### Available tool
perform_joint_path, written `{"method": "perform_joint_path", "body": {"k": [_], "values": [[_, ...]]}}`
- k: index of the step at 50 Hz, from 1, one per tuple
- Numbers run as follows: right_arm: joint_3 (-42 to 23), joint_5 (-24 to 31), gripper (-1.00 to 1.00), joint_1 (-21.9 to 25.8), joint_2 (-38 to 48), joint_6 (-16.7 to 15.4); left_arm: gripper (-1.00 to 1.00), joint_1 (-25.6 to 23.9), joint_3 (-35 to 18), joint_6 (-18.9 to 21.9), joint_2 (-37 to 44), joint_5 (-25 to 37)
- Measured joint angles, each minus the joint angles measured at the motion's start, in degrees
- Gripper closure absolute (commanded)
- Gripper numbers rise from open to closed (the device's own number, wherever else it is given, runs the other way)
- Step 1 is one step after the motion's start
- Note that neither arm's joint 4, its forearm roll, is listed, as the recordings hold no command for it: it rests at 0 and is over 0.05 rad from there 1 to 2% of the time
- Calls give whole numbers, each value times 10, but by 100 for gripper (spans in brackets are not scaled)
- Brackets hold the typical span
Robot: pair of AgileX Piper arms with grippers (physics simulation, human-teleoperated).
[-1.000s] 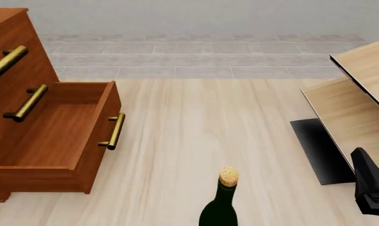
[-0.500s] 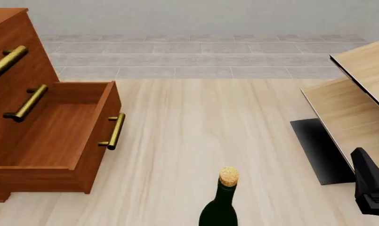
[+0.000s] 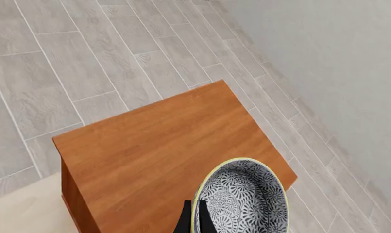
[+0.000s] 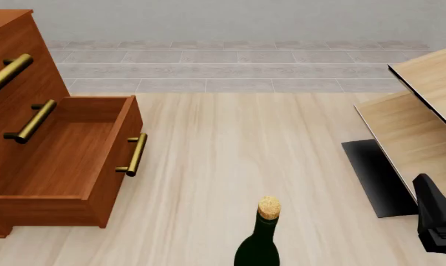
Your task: Put the bowl on top of the cabinet.
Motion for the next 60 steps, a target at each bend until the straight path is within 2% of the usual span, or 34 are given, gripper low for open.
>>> {"method": "perform_joint_path", "body": {"k": [12,60], "values": [[0,0,-100,0,0,0,100,5,5,8,9,-14],[0,0,-100,0,0,0,100,20,86,71,25,-94]]}}
